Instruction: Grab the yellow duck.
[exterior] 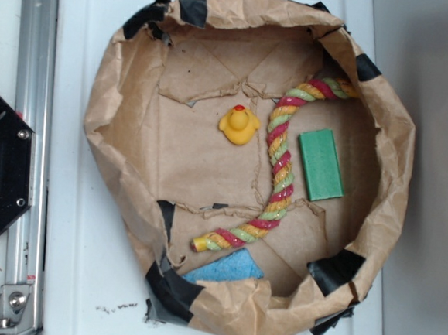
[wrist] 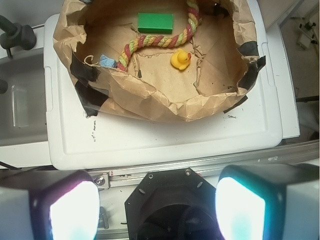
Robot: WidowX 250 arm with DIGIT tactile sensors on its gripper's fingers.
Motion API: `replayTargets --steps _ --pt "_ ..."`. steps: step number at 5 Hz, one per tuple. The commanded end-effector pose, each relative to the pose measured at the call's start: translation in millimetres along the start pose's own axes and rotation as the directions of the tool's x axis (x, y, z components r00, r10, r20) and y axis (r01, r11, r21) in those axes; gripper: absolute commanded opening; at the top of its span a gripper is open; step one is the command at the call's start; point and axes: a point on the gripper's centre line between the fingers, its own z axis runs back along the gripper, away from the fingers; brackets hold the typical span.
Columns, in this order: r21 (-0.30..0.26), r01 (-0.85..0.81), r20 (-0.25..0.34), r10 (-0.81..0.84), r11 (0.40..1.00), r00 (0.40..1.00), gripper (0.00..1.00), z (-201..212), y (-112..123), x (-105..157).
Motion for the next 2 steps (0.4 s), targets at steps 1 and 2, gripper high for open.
replayTargets --steps 1,2 --pt "0.000 0.000 0.000 0.000 1.000 1.000 1.00 0.0 0.0 0.0" --pt "-0.025 0.052 0.039 -0.051 0.998 0.998 1.00 -15.7 9.1 48.0"
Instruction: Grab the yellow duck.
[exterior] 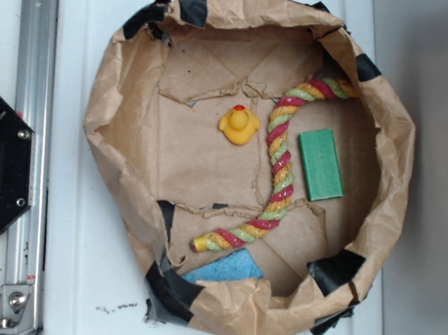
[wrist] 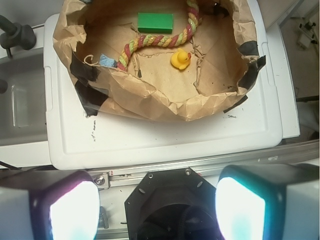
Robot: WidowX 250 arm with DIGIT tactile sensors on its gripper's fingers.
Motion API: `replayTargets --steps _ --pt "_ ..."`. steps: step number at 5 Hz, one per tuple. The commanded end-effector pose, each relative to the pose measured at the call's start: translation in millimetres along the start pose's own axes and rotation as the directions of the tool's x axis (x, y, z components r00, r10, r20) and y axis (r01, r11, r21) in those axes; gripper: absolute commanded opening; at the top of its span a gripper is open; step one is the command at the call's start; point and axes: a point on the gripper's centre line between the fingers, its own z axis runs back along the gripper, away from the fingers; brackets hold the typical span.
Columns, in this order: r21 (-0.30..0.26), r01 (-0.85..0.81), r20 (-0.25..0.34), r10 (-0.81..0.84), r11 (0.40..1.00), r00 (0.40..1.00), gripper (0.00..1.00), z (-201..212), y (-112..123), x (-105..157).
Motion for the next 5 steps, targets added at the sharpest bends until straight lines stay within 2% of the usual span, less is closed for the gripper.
replayTargets --steps 1,2,3,4,5 --pt "-0.011 0.102 0.111 -0.100 0.995 0.989 1.00 -43.6 15.0 91.6" --pt "0.006 0.088 0.141 -0.088 0.996 0.986 1.00 -76.2 19.8 112.5" --pt "0.072 0.056 0.099 -0.063 0.996 0.993 1.00 -114.5 27.6 118.0" --pt "0.067 0.037 0.049 -0.040 0.997 0.998 1.00 -142.8 38.3 114.8" --pt "0.058 0.033 0.117 -0.039 0.998 0.992 1.00 -150.2 43.0 112.0"
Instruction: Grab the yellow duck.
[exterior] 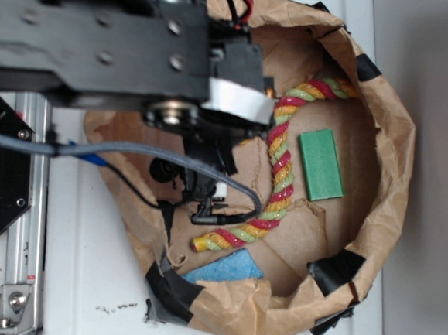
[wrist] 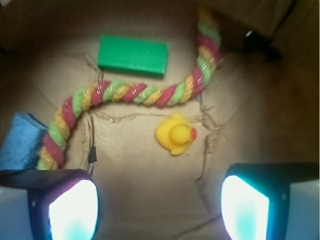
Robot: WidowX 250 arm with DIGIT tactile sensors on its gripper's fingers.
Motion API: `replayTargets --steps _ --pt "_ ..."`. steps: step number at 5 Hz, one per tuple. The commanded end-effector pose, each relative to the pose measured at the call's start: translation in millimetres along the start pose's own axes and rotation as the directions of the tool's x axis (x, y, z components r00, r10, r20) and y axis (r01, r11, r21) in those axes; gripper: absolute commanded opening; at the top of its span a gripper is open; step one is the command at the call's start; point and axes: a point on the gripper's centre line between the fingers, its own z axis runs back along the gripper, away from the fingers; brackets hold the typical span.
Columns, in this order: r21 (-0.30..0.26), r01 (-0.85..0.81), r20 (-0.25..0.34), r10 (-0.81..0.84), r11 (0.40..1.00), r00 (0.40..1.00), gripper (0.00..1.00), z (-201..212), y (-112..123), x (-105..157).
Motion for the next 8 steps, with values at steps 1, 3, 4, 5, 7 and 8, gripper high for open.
replayTargets --steps 1,3,4,5,7,8 --pt "-0.003 -0.025 0.095 0.025 1.000 0.995 1.00 -1.1 12.4 -0.2" --pt "-0.003 -0.025 0.095 0.025 1.000 0.995 1.00 -1.1 12.4 -0.2" --pt "-0.003 -0.025 0.095 0.025 1.000 0.995 1.00 -1.1 12.4 -0.2" --pt "-0.062 0.019 0.084 -0.013 0.998 0.996 1.00 -15.6 4.6 8.8" --pt "-0.091 0.066 0.042 -0.063 0.994 0.997 1.00 -34.0 -5.8 18.0" --pt "-0.086 0.075 0.045 -0.071 0.994 0.996 1.00 -37.4 -8.1 21.3"
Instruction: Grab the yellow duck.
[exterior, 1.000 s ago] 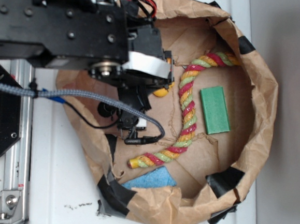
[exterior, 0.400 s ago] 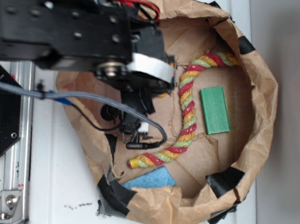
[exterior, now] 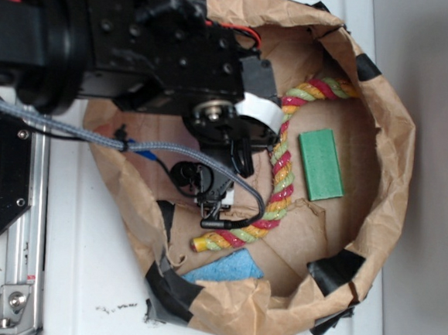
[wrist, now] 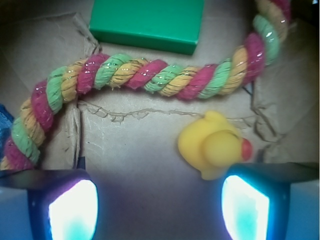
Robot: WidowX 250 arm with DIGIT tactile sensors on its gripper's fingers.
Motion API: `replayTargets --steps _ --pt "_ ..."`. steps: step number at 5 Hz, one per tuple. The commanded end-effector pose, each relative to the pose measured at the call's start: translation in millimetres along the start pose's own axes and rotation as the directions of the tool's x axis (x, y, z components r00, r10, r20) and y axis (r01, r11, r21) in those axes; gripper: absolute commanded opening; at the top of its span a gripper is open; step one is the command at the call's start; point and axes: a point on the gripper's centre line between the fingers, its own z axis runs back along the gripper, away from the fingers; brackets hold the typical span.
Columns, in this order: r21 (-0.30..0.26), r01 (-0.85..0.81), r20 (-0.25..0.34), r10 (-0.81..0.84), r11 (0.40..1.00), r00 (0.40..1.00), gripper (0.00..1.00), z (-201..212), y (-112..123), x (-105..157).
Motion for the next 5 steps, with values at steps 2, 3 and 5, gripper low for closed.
replayTargets --steps 2,3,5 --pt "0.032 0.006 0.054 -0.008 0.999 0.999 1.00 6.4 4.6 20.3" --pt "0.037 -0.012 0.062 0.010 0.999 0.998 1.00 7.1 11.5 18.8" --pt "0.032 0.004 0.047 -0.006 0.999 0.999 1.00 -0.4 9.0 19.9"
